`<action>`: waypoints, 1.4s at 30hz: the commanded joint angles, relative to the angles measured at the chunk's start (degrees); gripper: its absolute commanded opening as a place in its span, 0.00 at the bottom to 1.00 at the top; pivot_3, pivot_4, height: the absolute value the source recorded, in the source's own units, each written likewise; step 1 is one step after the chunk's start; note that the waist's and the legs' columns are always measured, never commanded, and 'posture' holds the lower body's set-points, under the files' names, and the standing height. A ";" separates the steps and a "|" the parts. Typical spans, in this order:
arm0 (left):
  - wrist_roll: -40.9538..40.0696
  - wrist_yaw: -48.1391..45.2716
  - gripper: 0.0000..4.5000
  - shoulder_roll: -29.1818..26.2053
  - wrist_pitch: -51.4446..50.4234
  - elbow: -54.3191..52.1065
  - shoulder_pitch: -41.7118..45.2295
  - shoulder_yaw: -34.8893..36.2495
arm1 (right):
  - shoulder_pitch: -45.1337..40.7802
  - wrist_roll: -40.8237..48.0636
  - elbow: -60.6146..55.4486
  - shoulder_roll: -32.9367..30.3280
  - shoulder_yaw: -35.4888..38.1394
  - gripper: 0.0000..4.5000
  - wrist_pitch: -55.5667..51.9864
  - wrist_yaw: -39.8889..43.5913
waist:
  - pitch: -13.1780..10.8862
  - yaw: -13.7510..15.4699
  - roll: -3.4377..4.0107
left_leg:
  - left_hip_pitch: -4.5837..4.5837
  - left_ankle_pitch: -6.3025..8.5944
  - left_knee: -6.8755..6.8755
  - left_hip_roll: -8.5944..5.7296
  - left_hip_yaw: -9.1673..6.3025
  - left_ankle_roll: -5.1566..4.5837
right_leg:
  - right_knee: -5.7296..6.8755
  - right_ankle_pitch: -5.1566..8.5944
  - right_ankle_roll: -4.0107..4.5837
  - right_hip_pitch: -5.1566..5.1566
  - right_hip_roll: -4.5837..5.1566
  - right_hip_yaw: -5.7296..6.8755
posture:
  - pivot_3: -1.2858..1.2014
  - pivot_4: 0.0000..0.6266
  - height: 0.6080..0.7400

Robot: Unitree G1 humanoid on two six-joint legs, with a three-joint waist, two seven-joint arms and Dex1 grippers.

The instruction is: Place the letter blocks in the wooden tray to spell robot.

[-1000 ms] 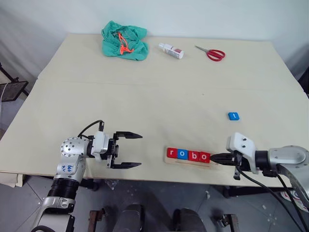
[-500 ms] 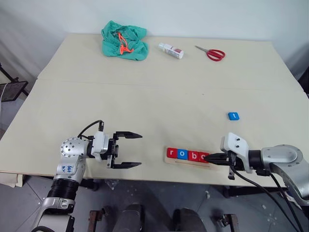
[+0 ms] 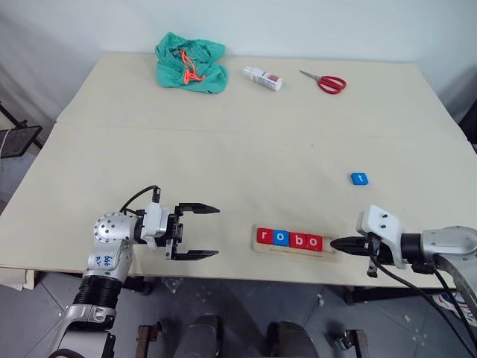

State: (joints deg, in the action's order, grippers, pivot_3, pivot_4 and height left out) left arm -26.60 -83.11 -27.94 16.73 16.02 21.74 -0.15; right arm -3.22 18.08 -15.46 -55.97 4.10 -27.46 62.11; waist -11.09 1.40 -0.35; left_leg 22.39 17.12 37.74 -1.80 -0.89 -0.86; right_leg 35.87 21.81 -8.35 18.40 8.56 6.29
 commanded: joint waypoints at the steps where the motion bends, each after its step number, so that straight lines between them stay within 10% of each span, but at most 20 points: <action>1: -0.24 0.01 1.00 -0.18 0.33 -1.25 -0.09 0.38 | -0.95 -0.22 -0.60 0.96 -1.05 0.00 0.71 -0.56 | 0.00 -0.01 0.00 | 0.00 0.00 0.00 0.01 -0.01 0.00 | 0.00 0.00 0.00 0.00 -0.01 0.00 | 0.52 0.24 1.00; 23: 0.00 -0.08 1.00 -0.50 0.97 -0.16 0.46 0.76 | -3.04 0.43 -0.72 3.86 -2.71 0.00 0.17 -1.98 | 0.00 0.00 0.00 | 0.00 0.00 0.00 0.00 -0.02 0.00 | 0.00 0.00 0.00 0.00 0.00 0.00 | 0.52 0.24 1.00; 34: 0.09 -0.58 1.00 -0.02 1.66 1.29 1.01 0.48 | -0.43 3.51 -2.17 10.46 13.10 0.00 -2.45 -15.92 | 0.01 0.09 -0.02 | 0.00 0.00 0.00 -0.01 -0.01 0.00 | 0.00 0.00 0.00 0.00 0.01 0.00 | 0.52 0.24 1.00; 42: 0.25 -2.59 1.00 0.86 2.41 5.02 3.29 -0.01 | 1.72 3.00 -2.98 21.20 22.05 0.51 -4.15 -31.93 | 0.00 0.00 0.01 | -0.01 0.00 -0.10 -0.03 -0.01 0.00 | 0.04 0.00 0.00 0.05 0.00 -0.03 | 0.52 0.24 1.00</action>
State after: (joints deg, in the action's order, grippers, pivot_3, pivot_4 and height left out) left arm -26.47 -85.00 -27.42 18.12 20.91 24.22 -0.34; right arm -1.26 21.30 -16.76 -35.38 24.07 -32.49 32.86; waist -11.10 1.40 -0.34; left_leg 22.38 17.12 37.65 -1.83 -0.88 -0.86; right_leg 35.91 21.81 -8.34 18.46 8.55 6.26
